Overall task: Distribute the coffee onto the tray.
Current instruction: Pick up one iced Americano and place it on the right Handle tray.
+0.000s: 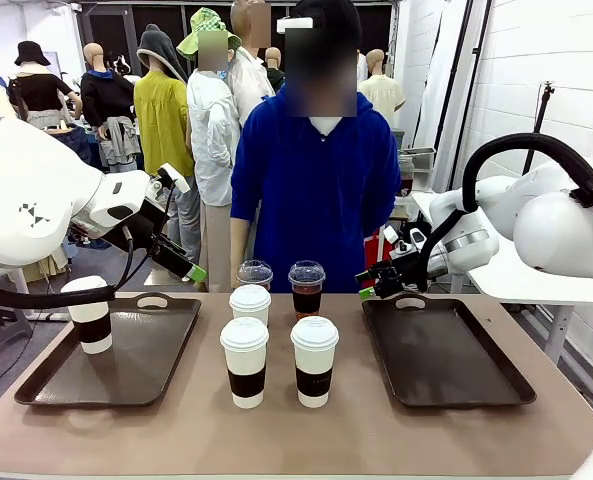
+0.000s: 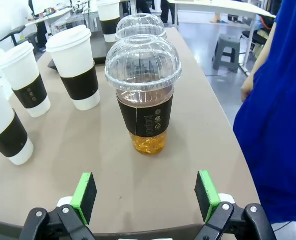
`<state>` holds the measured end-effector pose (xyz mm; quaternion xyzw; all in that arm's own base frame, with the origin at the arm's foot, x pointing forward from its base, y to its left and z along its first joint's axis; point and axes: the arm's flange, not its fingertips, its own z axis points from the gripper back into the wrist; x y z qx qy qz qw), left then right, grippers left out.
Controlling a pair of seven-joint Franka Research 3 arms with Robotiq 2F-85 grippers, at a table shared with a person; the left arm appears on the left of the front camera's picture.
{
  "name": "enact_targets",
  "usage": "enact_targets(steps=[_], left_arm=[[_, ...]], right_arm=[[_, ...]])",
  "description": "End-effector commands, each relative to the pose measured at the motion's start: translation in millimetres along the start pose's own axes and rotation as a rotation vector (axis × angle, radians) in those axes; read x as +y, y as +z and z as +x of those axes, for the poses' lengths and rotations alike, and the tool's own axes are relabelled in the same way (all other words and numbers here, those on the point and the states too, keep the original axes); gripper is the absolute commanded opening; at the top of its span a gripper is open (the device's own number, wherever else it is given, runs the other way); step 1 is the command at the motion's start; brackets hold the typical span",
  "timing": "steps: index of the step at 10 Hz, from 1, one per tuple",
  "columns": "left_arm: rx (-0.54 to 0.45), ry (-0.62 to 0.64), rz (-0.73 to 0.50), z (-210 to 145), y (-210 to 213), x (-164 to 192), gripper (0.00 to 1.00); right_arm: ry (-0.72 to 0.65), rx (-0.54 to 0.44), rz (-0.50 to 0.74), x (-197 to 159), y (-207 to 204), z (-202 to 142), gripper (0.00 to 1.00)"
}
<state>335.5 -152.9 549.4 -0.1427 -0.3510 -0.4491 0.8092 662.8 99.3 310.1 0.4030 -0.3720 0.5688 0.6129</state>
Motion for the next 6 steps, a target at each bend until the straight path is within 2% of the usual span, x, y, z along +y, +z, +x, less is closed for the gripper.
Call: enact_targets(steps=[1,6], left_arm=[[-0.005,-0.013,-0.005,-1,0,1,1.0],[-0.005,-0.013,-0.005,-1,0,1,1.0]], right_arm=[[0.007,-0.027,-0.005,-5,-9,-4,1.0],[-0.011,-0.116,0.005,-22,-47,-29,1.0]])
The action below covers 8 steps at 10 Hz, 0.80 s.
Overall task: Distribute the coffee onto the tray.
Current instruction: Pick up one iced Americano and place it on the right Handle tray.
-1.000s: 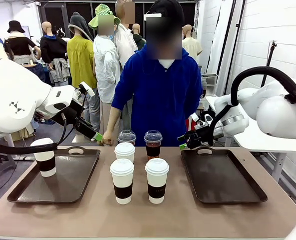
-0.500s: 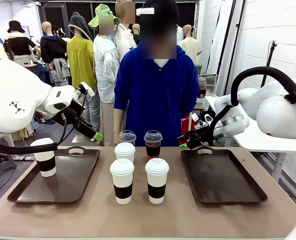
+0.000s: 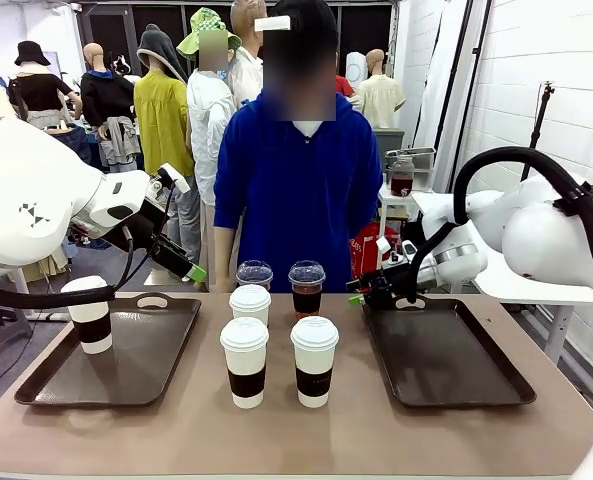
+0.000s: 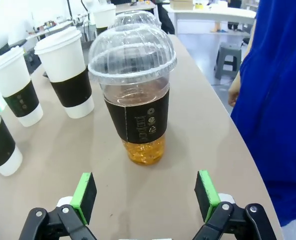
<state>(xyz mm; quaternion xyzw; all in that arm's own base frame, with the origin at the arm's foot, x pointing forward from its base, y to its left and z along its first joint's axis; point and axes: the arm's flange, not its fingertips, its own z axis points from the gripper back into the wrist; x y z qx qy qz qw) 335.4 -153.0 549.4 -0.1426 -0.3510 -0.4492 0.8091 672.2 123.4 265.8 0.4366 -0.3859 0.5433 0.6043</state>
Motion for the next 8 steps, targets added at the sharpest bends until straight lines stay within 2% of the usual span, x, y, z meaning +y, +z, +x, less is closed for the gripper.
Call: enact_targets(steps=[1,8], left_arm=[[-0.005,-0.013,-0.005,-1,0,1,1.0],[-0.005,-0.013,-0.005,-1,0,1,1.0]], right_arm=[[0.029,-0.053,-0.002,-12,-17,-3,1.0],[0.028,-0.116,0.059,-19,-55,0,1.0]])
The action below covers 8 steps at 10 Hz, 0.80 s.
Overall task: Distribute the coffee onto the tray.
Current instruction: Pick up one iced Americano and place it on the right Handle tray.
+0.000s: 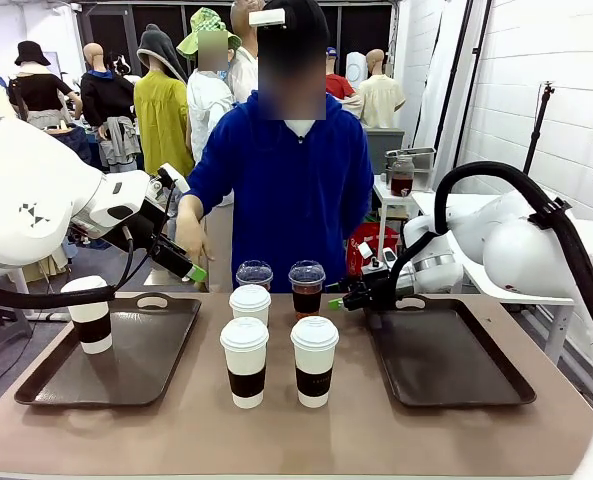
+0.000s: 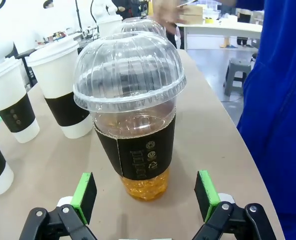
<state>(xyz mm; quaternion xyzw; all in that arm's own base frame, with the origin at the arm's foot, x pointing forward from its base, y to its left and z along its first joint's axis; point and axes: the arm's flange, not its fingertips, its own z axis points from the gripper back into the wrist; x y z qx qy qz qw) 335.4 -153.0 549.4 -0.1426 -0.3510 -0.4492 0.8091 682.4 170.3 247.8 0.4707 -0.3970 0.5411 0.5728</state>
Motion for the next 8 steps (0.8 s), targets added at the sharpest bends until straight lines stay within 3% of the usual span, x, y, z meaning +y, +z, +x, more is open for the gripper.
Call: enact_targets(steps=[1,8], left_arm=[[-0.005,-0.013,-0.005,-1,0,1,1.0],[-0.005,-0.013,-0.005,-1,0,1,1.0]], right_arm=[[0.017,-0.046,0.018,-10,-9,2,1.0],[0.018,-0.045,0.084,-16,-34,10,1.0]])
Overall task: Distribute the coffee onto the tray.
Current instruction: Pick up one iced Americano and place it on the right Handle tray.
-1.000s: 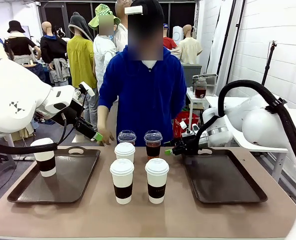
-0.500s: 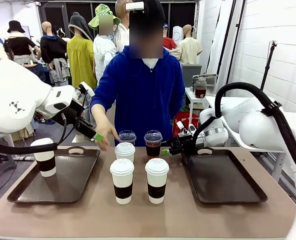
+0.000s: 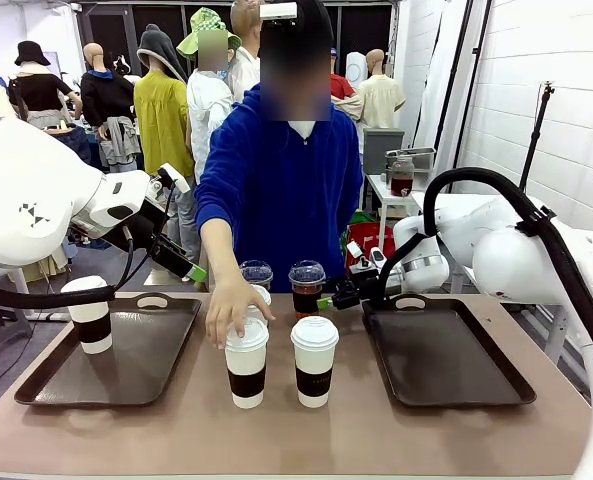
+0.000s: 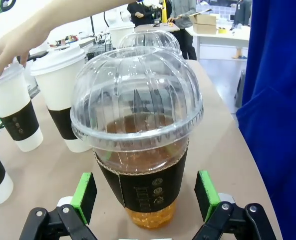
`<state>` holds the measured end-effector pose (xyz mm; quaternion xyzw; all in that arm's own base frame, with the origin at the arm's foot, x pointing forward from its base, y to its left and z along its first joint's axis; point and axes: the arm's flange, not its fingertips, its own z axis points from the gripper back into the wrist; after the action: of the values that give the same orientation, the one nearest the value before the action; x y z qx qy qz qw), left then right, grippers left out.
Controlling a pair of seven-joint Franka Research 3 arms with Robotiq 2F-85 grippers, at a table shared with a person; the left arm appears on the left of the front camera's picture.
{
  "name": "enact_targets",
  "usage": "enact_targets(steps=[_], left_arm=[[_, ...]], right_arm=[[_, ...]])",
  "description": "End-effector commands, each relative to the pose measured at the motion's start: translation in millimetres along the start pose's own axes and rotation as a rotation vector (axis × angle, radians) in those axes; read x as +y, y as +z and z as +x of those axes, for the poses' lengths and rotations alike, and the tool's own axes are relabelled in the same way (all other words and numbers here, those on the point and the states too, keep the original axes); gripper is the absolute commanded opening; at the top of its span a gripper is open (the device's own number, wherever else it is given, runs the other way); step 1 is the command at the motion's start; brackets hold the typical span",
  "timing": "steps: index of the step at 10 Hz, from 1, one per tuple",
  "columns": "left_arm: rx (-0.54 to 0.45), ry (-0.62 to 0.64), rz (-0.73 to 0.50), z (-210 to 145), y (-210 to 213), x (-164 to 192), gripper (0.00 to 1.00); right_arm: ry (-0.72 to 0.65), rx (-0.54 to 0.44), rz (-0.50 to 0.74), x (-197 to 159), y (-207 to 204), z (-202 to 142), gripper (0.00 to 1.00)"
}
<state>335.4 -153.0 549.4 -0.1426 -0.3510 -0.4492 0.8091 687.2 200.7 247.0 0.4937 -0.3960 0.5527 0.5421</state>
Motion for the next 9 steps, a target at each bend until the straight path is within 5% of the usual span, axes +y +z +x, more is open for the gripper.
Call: enact_targets(steps=[1,8,9], left_arm=[[-0.005,-0.013,-0.005,-1,0,1,1.0],[-0.005,-0.013,-0.005,-1,0,1,1.0],[-0.005,-0.013,-0.005,-1,0,1,1.0]], right_arm=[[-0.01,-0.005,0.029,-11,-8,3,1.0],[-0.034,0.022,0.066,-18,-30,2,1.0],[-0.042,0.011,0.069,-15,-29,0,0.82]])
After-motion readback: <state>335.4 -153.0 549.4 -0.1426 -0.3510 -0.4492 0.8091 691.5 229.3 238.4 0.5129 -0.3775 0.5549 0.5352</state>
